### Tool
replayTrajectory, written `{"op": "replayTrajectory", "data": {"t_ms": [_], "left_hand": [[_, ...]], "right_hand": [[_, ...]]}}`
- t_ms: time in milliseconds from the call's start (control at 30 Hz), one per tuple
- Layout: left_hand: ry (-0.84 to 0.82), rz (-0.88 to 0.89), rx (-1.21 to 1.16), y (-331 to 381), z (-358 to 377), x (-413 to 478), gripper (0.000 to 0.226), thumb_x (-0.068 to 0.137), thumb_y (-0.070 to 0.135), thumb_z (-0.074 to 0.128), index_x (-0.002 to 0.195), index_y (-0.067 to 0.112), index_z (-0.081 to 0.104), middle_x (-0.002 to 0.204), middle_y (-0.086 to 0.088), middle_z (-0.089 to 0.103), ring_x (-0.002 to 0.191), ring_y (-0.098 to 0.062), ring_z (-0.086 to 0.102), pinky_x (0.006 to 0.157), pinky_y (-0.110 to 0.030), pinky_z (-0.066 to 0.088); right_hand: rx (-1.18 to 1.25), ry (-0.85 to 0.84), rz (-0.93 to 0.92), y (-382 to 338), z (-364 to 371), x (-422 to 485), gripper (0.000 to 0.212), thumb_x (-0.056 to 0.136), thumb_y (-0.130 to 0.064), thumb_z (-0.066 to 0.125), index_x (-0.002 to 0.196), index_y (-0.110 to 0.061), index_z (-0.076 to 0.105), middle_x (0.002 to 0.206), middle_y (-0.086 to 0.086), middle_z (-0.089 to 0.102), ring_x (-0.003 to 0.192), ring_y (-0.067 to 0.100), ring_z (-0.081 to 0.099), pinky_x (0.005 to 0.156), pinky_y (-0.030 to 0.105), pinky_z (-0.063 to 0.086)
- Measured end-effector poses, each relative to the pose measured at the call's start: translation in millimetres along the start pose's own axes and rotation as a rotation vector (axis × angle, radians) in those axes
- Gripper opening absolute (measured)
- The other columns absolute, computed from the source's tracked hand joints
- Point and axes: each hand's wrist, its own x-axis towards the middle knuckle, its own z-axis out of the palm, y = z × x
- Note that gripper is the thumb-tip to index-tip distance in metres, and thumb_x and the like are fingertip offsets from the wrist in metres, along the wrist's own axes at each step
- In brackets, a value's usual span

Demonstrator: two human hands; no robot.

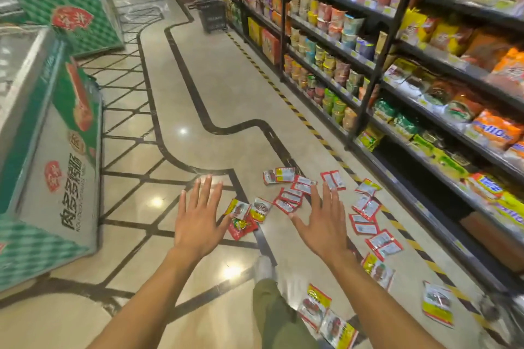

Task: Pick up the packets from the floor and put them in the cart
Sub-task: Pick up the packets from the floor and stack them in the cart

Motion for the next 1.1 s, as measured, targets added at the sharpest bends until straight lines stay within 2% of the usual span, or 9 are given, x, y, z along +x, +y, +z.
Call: {"op": "replayTrajectory", "data": {"t_ms": [133, 300, 433, 533, 667, 800, 900, 967, 1100], "left_hand": [[-0.111, -0.018, 0.001, -27, 23, 106, 0.087, 0.095, 0.077, 0.008, 0.166, 0.030, -0.008, 0.172, -0.002, -0.021, 0.159, -0.028, -0.020, 0.129, -0.055, -0.007], [-0.251, 0.027, -0.016, -52, 47, 223, 0.084, 0.094, 0.078, -0.004, 0.164, 0.032, -0.013, 0.170, -0.002, -0.025, 0.158, -0.028, -0.024, 0.129, -0.056, -0.007], [-0.285, 0.113, -0.054, -67, 83, 302, 0.091, 0.082, 0.082, -0.024, 0.159, 0.035, -0.018, 0.172, -0.002, -0.018, 0.159, -0.029, -0.018, 0.129, -0.056, -0.005], [-0.301, 0.154, -0.096, -78, 134, 356, 0.087, 0.090, 0.082, -0.012, 0.162, 0.034, -0.007, 0.173, -0.001, -0.008, 0.161, -0.030, -0.010, 0.129, -0.059, 0.001], [-0.346, 0.251, -0.098, -90, 236, 424, 0.079, 0.102, 0.072, 0.020, 0.167, 0.029, 0.009, 0.175, -0.003, 0.002, 0.162, -0.029, -0.003, 0.129, -0.059, 0.006], [-0.406, 0.333, -0.110, -99, 368, 467, 0.079, 0.102, 0.069, 0.026, 0.167, 0.027, 0.011, 0.175, -0.003, 0.003, 0.162, -0.028, -0.002, 0.129, -0.058, 0.005], [-0.432, 0.351, -0.111, -106, 478, 488, 0.080, 0.099, 0.067, 0.033, 0.167, 0.028, 0.014, 0.175, -0.004, 0.010, 0.162, -0.029, 0.005, 0.129, -0.057, 0.007], [-0.466, 0.364, -0.117, -109, 547, 498, 0.081, 0.098, 0.066, 0.034, 0.166, 0.028, 0.014, 0.175, -0.004, 0.013, 0.162, -0.029, 0.007, 0.129, -0.057, 0.006], [-0.535, 0.385, -0.112, -118, 675, 517, 0.082, 0.099, 0.064, 0.037, 0.167, 0.028, 0.008, 0.176, -0.004, 0.006, 0.162, -0.027, 0.000, 0.129, -0.054, 0.000]], "right_hand": [[0.054, -0.085, 0.037, -25, 52, 101, 0.100, 0.088, -0.082, 0.036, 0.166, -0.023, 0.014, 0.175, 0.012, 0.009, 0.162, 0.036, 0.007, 0.129, 0.055, 0.018], [0.085, -0.149, 0.087, -49, 107, 213, 0.105, 0.086, -0.085, 0.036, 0.166, -0.020, 0.016, 0.174, 0.013, 0.017, 0.160, 0.036, 0.017, 0.127, 0.055, 0.025], [0.098, -0.222, 0.115, -57, 154, 285, 0.104, 0.086, -0.086, 0.034, 0.167, -0.025, 0.009, 0.176, 0.009, 0.009, 0.162, 0.034, 0.010, 0.129, 0.053, 0.019], [0.088, -0.238, 0.134, -55, 200, 328, 0.101, 0.090, -0.082, 0.042, 0.167, -0.026, 0.008, 0.176, 0.007, 0.008, 0.162, 0.033, 0.010, 0.130, 0.053, 0.018], [0.053, -0.238, 0.188, -41, 282, 375, 0.103, 0.089, -0.083, 0.042, 0.167, -0.023, 0.012, 0.175, 0.008, 0.014, 0.161, 0.034, 0.016, 0.127, 0.052, 0.018], [0.087, -0.234, 0.244, -16, 400, 402, 0.103, 0.090, -0.087, 0.025, 0.164, -0.016, 0.025, 0.170, 0.013, 0.028, 0.157, 0.036, 0.029, 0.123, 0.057, 0.035], [0.107, -0.240, 0.297, 6, 503, 411, 0.095, 0.093, -0.079, 0.039, 0.159, -0.011, 0.036, 0.162, 0.018, 0.041, 0.149, 0.038, 0.041, 0.115, 0.057, 0.044], [0.101, -0.288, 0.338, 21, 570, 414, 0.094, 0.089, -0.075, 0.047, 0.158, -0.012, 0.035, 0.161, 0.020, 0.043, 0.148, 0.040, 0.043, 0.114, 0.058, 0.046], [0.079, -0.421, 0.445, 49, 687, 420, 0.099, 0.087, -0.077, 0.044, 0.162, -0.017, 0.022, 0.167, 0.016, 0.029, 0.154, 0.038, 0.030, 0.119, 0.059, 0.037]]}}
